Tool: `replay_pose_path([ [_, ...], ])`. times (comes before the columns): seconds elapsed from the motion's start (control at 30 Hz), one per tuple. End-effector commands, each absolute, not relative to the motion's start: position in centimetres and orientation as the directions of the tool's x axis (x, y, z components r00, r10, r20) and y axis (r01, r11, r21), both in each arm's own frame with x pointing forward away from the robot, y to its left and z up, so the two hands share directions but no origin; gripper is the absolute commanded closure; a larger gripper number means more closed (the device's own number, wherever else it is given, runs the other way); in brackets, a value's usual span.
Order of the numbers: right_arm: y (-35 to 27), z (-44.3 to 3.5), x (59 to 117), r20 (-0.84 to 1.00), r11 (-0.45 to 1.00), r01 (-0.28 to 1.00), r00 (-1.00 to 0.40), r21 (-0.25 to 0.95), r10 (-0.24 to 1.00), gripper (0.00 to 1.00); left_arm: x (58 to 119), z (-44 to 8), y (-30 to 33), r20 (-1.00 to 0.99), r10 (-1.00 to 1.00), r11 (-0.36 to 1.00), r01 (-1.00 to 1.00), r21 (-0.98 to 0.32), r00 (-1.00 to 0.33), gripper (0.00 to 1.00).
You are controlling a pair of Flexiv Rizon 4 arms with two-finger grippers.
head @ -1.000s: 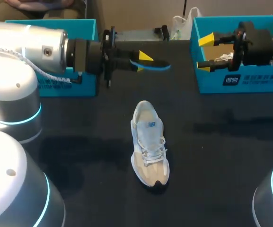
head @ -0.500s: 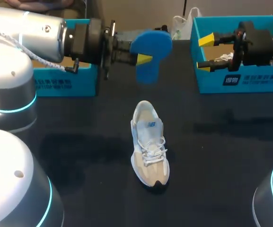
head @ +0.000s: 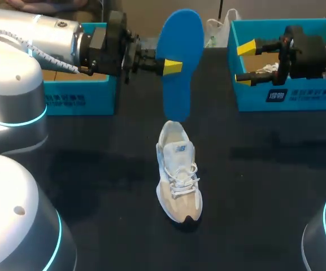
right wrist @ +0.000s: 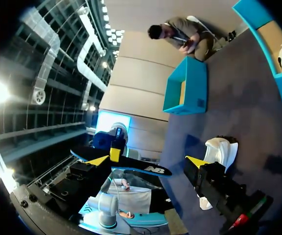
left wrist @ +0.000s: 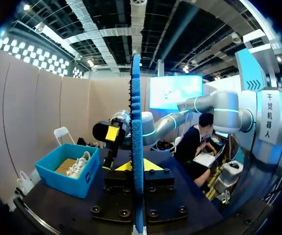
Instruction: Take the shoe out of the shoebox, open the shoe tongue, remove and reinsert the insole, then place the shoe into the shoebox
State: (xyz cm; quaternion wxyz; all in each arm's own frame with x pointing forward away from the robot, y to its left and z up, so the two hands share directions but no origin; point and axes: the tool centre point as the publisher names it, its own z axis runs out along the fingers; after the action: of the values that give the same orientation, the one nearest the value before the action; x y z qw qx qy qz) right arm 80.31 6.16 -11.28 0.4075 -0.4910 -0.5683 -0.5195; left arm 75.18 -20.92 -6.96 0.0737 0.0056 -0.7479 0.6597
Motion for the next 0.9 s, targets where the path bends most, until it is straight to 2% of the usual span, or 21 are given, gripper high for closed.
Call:
replay_pose_path([
  [0.03, 6.3, -11.3, 80.3, 0.973, -0.023, 0.982, -0.185, 0.190, 0.137, 0.00, 76.1, -7.6, -21.7, 0.934, 0.018, -0.163, -0.923, -0.348, -0.356, 1.00],
  [0.8, 6.3, -11.3, 80.3, 0.973, -0.023, 0.982, -0.185, 0.190, 0.137, 0.00, 76.1, -7.6, -21.7, 0.934, 0.018, -0.163, -0.923, -0.348, -0.356, 1.00],
  [0.9, 6.3, -11.4, 80.2, 0.967, -0.015, 0.980, -0.196, 0.201, 0.160, 0.00, 76.2, -8.7, -22.0, 0.952, 0.029, -0.131, -0.945, -0.300, -0.306, 1.00],
])
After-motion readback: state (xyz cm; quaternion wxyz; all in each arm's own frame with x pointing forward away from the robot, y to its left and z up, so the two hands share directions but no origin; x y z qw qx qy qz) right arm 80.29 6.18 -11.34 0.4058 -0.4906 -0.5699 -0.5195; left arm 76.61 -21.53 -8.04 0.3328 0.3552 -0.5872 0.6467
